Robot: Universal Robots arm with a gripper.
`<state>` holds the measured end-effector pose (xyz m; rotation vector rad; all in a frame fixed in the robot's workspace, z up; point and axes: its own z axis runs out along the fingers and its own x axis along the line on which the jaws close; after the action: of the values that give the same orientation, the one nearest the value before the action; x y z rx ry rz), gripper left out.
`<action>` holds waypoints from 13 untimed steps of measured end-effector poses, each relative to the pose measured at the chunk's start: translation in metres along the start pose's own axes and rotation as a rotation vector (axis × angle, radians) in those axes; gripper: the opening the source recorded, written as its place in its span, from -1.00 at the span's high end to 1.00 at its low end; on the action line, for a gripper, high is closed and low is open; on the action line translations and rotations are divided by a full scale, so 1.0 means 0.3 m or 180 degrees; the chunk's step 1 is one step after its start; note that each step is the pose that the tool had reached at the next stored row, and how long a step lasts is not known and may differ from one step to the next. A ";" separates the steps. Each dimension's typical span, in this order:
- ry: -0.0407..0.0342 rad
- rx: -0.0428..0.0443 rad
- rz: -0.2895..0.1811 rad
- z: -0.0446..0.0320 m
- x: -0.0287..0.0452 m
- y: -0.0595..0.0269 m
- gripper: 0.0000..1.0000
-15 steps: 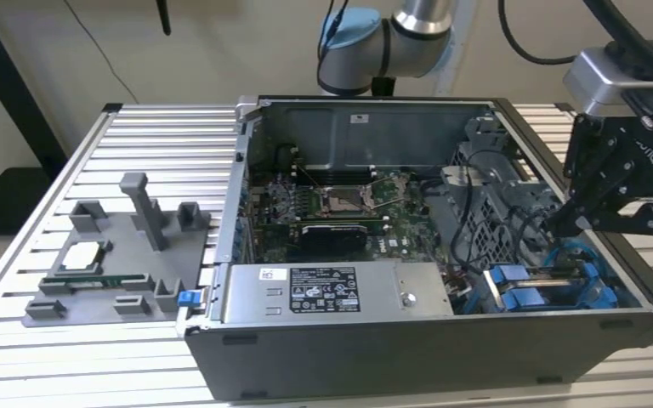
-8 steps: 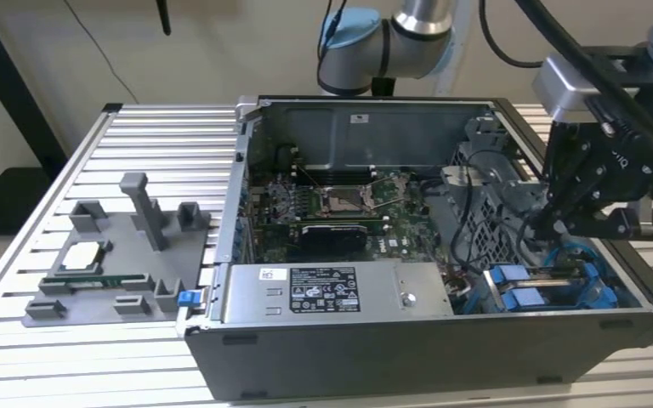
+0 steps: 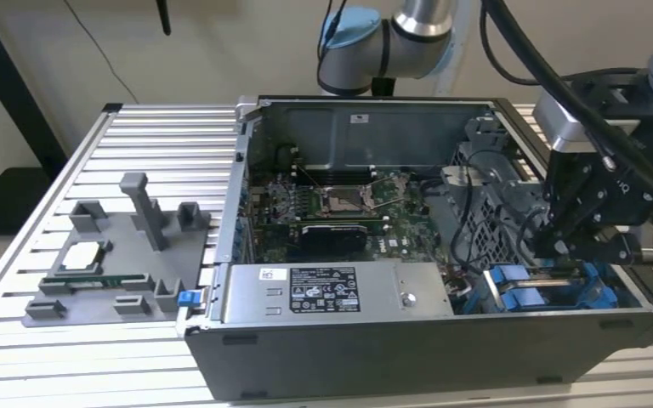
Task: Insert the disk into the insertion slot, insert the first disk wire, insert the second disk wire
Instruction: 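Insert the second disk wire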
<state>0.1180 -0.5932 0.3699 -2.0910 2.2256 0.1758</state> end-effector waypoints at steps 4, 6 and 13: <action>0.0001 0.0000 0.0000 0.002 0.012 -0.001 1.00; 0.0000 0.0000 0.0000 0.001 0.012 -0.001 1.00; 0.0000 0.0000 0.0000 0.002 0.024 -0.002 1.00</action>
<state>0.1180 -0.6002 0.3685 -2.0911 2.2256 0.1756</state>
